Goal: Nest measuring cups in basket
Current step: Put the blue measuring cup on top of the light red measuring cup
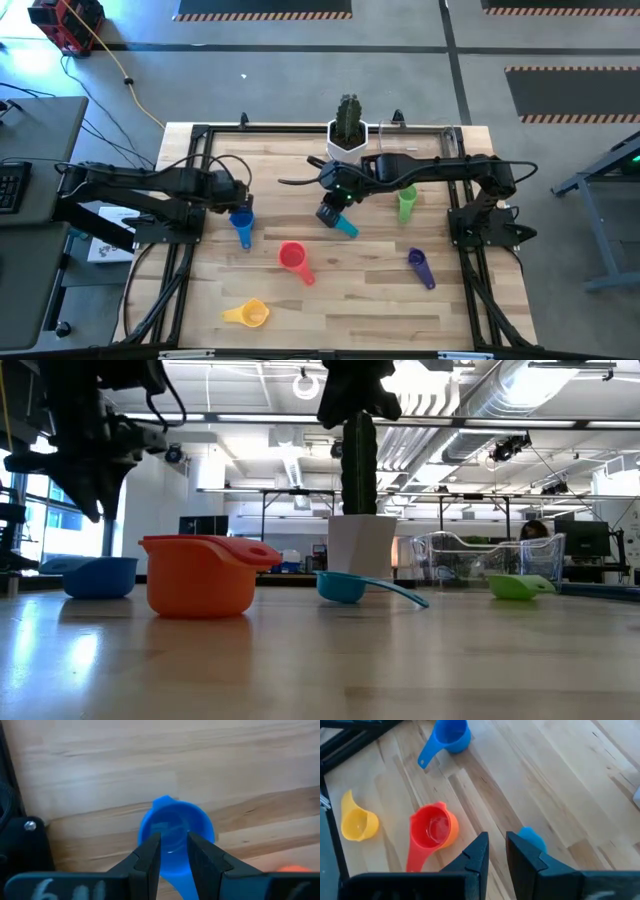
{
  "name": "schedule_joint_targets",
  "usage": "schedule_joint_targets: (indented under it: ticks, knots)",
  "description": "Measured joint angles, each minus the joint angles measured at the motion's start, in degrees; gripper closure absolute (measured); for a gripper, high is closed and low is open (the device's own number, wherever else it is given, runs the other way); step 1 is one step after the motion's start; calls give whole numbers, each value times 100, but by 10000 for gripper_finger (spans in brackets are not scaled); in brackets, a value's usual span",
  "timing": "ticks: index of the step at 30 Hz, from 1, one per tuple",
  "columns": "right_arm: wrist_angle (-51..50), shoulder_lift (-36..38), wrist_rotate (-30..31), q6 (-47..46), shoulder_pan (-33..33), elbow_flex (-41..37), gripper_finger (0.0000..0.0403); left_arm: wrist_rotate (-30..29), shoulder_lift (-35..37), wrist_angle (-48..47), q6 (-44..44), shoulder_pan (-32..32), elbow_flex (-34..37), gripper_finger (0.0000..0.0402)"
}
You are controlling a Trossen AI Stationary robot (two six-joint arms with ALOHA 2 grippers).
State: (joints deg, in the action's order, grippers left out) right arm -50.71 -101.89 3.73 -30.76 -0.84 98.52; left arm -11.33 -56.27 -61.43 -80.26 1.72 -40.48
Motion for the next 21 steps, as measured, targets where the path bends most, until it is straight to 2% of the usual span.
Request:
schedule_joint_targets:
  ticks: [11, 21]
  knots:
    - [-58, 0, -19, 120, -2, 0, 346, 82, -106, 164, 99, 4, 498, 316]
    - [-55, 0, -15, 107, 0, 0, 346, 169, -561, 271, 243, 20, 522, 316]
